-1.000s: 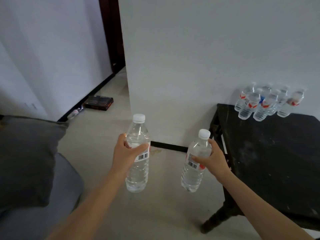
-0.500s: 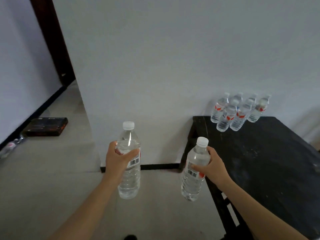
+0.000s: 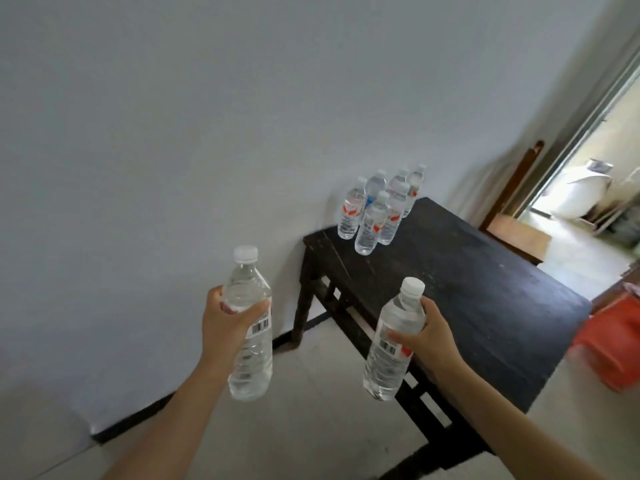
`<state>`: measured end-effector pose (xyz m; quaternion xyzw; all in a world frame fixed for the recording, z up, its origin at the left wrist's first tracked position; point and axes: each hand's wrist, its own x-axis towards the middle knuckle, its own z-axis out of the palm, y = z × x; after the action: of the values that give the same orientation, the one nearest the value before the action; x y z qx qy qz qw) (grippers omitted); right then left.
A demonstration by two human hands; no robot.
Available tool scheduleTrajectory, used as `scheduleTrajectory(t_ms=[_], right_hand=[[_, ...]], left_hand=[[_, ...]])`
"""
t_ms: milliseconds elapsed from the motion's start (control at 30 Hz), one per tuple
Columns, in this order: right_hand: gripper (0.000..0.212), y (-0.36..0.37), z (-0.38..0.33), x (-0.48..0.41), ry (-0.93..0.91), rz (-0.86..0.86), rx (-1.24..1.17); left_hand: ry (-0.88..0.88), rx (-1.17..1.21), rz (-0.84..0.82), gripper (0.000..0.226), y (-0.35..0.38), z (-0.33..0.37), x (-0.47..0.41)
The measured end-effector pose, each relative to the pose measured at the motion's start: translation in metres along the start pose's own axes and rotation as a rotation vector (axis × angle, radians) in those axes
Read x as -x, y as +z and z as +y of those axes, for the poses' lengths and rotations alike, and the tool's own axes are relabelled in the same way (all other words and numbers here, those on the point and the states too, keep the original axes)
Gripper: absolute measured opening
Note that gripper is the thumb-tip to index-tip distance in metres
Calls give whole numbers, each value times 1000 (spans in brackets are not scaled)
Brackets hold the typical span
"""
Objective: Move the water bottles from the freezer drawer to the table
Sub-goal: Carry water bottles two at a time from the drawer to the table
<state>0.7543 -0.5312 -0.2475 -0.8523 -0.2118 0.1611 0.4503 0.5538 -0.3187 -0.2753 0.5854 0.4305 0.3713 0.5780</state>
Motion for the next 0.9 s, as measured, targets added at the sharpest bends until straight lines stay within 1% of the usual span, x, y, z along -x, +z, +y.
scheduleTrajectory(t_ms=[133, 233, 400, 567, 700, 833, 900], right_hand=[[67, -22, 21, -8, 88, 105, 5], [67, -45, 39, -22, 140, 153, 4], [70, -92, 65, -71, 150, 210, -11], [73, -133, 80, -138, 113, 286, 0], [77, -156, 86, -182, 109, 260, 37], [78, -171, 96, -207, 130, 256, 52], [78, -176, 102, -215, 151, 260, 54]], left_hand=[[-34, -33, -148, 54, 47, -3, -13], [-43, -46, -257, 51, 87, 2, -19], [31, -85, -419, 50, 167, 21, -40], [88, -77, -480, 53, 254, 38, -73], [112, -51, -530, 55, 311, 48, -87], [90, -72, -560, 61, 355, 35, -97], [69, -100, -586, 57, 372, 27, -100]])
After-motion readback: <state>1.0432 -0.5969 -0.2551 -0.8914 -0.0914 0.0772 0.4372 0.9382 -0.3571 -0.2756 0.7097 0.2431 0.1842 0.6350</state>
